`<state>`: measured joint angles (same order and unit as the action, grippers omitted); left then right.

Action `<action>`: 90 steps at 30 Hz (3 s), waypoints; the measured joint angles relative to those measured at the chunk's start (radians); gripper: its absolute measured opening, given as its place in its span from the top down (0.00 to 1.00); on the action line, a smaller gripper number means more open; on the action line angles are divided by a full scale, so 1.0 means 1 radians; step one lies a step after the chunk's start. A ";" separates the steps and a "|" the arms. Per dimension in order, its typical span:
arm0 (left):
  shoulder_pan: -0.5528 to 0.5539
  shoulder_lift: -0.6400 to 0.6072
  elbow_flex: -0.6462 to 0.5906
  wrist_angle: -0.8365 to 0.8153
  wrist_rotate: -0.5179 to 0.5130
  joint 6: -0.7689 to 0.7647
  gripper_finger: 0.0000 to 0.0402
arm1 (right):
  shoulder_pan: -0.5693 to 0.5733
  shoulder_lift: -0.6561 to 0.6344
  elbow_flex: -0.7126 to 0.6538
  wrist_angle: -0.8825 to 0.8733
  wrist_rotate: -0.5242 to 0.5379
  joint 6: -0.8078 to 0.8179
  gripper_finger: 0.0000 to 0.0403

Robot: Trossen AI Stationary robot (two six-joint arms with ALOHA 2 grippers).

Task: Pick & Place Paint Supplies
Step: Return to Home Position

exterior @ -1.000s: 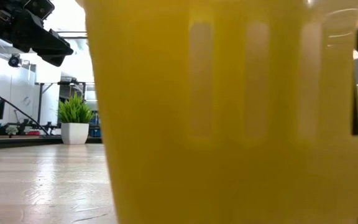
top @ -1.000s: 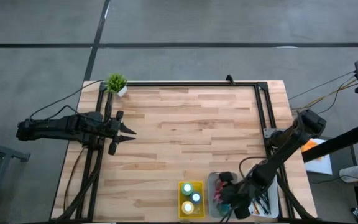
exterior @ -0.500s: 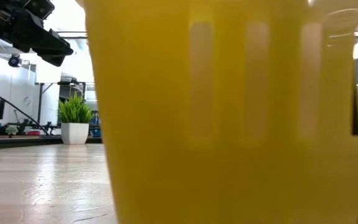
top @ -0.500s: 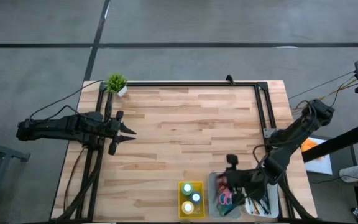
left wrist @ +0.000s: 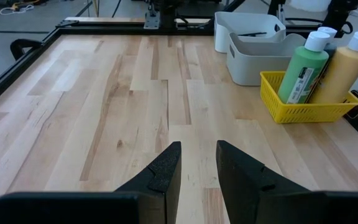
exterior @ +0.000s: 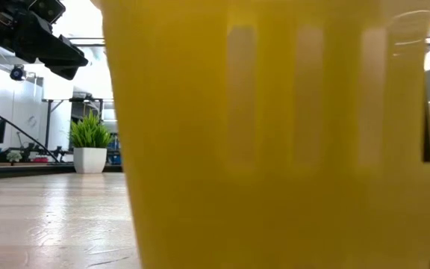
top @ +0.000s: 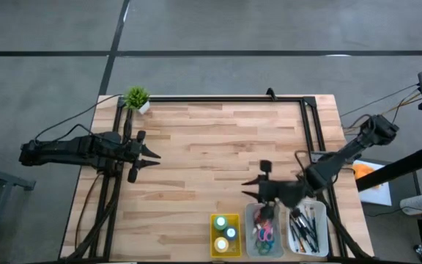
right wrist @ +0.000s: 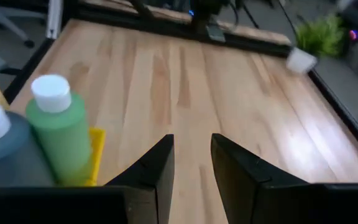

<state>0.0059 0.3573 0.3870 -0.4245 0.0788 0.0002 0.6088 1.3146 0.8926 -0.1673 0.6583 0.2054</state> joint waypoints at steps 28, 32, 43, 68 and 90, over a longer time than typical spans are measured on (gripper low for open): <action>0.000 0.000 0.000 0.000 0.000 -0.003 0.74 | -0.555 -0.102 -0.440 0.671 -0.370 -0.193 0.75; 0.000 0.000 0.000 0.000 0.000 -0.003 0.74 | -0.556 -0.102 -0.432 0.672 -0.369 -0.175 0.75; 0.000 0.000 0.000 0.000 0.000 0.000 0.74 | -0.556 -0.168 -0.453 0.671 -0.367 -0.380 0.96; 0.000 0.000 0.000 0.000 0.000 0.000 0.74 | -0.555 -0.910 -0.883 0.662 -0.502 -0.347 0.98; 0.000 0.000 0.000 0.000 0.000 -0.003 0.74 | -0.555 -1.313 -0.876 0.258 -0.587 -0.371 0.98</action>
<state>0.0056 0.3571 0.3870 -0.4247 0.0788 -0.0029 0.0540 0.0016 0.0162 0.0903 0.0714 -0.1654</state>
